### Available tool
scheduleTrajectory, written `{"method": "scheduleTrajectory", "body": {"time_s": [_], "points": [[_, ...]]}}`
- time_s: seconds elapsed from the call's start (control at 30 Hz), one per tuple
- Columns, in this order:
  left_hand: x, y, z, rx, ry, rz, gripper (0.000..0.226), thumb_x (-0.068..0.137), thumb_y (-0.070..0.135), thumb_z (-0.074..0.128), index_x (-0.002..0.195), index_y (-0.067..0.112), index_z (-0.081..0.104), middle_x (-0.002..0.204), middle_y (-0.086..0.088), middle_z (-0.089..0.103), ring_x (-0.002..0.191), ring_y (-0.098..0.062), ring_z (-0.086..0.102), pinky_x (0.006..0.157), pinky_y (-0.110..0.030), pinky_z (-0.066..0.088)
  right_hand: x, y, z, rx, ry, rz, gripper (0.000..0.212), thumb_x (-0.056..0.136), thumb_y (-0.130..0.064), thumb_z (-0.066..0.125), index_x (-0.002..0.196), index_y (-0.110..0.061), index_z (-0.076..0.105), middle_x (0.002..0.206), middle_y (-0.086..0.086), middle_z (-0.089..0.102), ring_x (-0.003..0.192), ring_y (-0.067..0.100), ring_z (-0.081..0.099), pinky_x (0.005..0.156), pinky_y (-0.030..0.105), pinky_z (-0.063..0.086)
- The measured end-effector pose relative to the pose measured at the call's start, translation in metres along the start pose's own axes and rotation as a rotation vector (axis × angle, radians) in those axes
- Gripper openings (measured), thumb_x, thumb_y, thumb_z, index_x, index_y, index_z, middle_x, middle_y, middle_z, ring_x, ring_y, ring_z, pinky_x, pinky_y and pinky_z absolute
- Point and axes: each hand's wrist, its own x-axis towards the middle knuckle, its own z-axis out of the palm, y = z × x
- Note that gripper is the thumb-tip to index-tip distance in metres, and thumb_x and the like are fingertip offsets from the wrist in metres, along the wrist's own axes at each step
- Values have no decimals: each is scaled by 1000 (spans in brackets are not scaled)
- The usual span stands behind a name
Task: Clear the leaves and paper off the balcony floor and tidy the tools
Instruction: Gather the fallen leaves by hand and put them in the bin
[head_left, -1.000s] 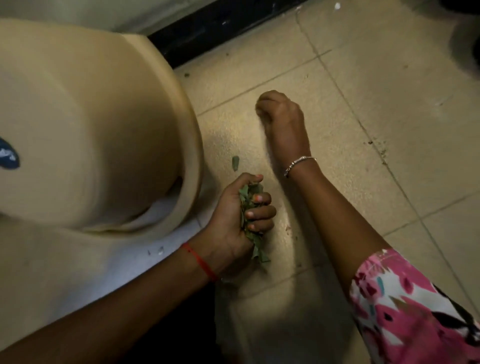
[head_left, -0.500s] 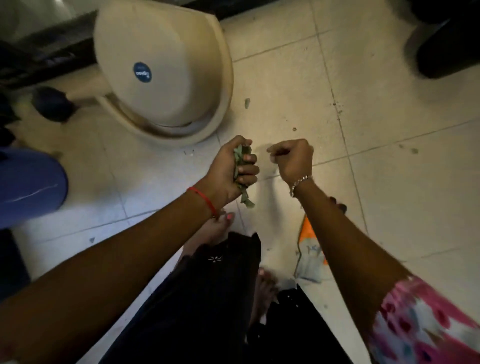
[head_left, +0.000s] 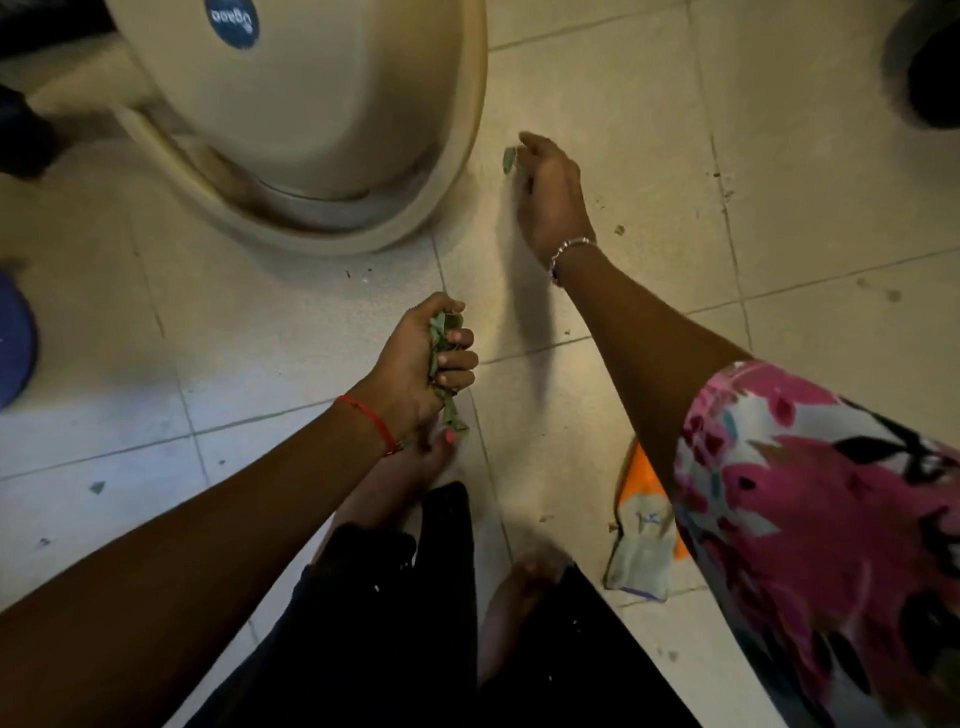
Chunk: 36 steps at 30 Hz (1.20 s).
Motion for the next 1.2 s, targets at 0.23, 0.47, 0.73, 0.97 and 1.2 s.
{"method": "scheduleTrajectory", "body": {"time_s": [0.23, 0.47, 0.73, 0.97, 1.2], "points": [[26, 17, -23, -70, 19, 52, 33, 92, 22, 38, 60, 20, 34, 43, 8, 33, 27, -3, 23, 29, -11, 13, -15, 19, 45, -187, 11, -293, 50, 97, -6, 39, 145, -5, 28, 155, 12, 21, 143, 23, 21, 115, 23, 17], [31, 12, -33, -120, 8, 45, 31, 93, 21, 38, 62, 20, 33, 43, 7, 34, 28, -3, 23, 29, -12, 13, 6, 5, 56, -472, -29, -313, 47, 100, -10, 33, 147, -14, 28, 157, 7, 15, 145, 33, 4, 118, 39, 17], [13, 22, -36, -196, -34, 62, 34, 93, 21, 36, 59, 19, 35, 42, 7, 34, 27, -4, 25, 30, -12, 14, -41, -14, 56, -600, 30, -480, 16, 83, -1, 61, 97, 4, 65, 102, 15, 64, 97, 23, 60, 67, 23, 53], [-83, 53, -45, -411, -21, 141, 50, 92, 20, 34, 42, 18, 38, 36, 6, 34, 24, -6, 24, 27, -11, 14, -121, -107, 43, -99, -66, -40, 17, 77, 8, 62, 88, 2, 74, 91, 17, 72, 82, 24, 66, 76, 21, 47], [-251, 143, -117, -680, 96, 474, 34, 95, 21, 33, 61, 18, 32, 36, 6, 34, 22, -3, 23, 27, -12, 14, -182, -329, 62, 436, -233, 37, 17, 70, 10, 64, 76, 0, 76, 75, 10, 73, 72, 16, 67, 72, 21, 52]]}}
